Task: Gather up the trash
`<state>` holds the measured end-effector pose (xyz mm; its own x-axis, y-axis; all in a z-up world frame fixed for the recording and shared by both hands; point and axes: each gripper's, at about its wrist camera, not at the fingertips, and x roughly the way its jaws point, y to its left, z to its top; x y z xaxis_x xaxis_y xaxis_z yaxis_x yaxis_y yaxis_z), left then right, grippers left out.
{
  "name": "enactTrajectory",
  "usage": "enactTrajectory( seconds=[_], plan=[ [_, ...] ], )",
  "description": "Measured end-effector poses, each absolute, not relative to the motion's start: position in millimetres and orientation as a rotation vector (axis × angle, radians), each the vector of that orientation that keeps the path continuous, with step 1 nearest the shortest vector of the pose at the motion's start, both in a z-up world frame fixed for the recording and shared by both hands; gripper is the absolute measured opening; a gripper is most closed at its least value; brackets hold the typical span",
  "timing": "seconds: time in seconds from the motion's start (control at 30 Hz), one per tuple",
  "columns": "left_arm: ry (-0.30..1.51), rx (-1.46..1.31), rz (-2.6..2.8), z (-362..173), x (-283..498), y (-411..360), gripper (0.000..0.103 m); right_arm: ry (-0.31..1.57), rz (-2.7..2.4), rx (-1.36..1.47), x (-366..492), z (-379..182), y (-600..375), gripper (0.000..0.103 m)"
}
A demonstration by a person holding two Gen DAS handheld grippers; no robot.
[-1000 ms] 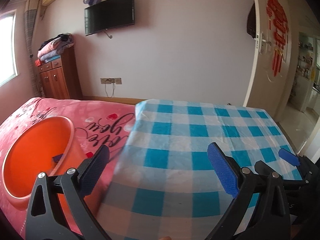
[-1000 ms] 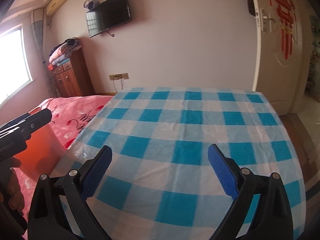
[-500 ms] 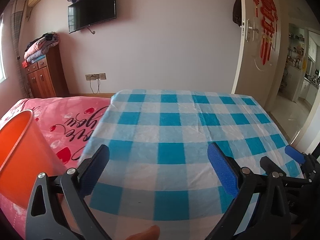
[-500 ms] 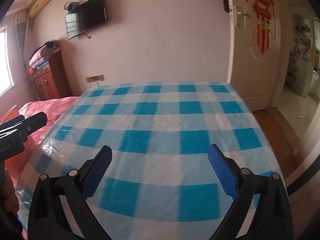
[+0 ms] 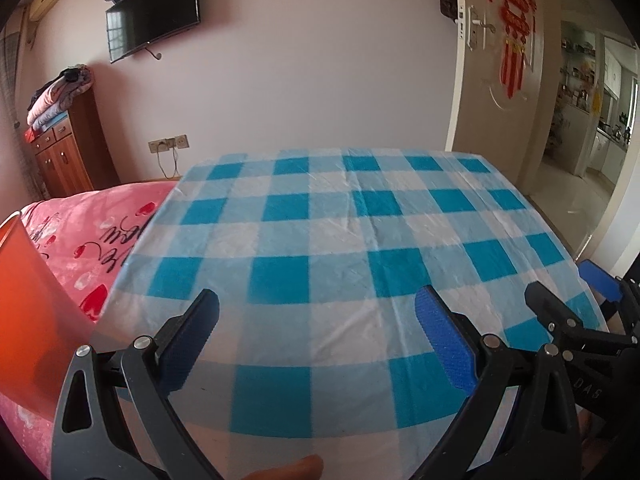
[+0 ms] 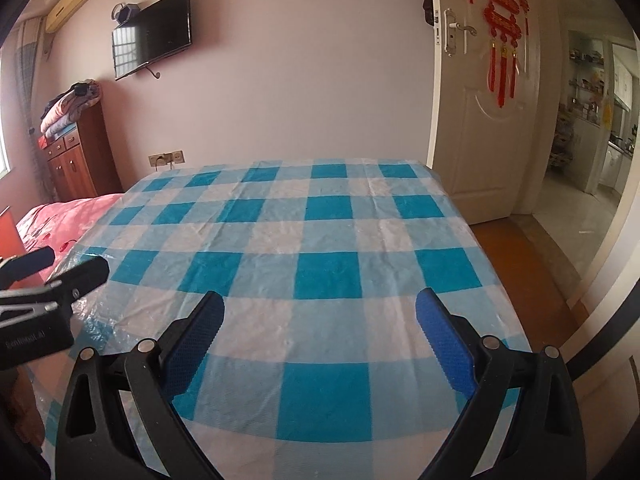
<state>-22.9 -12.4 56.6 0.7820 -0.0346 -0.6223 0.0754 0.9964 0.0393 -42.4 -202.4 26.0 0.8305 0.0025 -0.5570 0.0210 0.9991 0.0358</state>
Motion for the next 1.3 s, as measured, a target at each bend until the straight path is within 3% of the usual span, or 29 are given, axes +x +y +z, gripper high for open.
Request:
enactTrajectory(
  seconds=[0.93, 1.3],
  plan=[
    [0.722, 0.122, -0.069, 29.2, -25.9, -56.3, 0.099, 0.625, -0.010, 0.102, -49.9, 20.3, -239.2, 0.095],
    [0.839, 0.050, -0.105, 7.3, -16.2, -51.4, 0.099, 0.680, -0.010, 0.091, -42.5, 13.9, -236.6, 0.095]
  ],
)
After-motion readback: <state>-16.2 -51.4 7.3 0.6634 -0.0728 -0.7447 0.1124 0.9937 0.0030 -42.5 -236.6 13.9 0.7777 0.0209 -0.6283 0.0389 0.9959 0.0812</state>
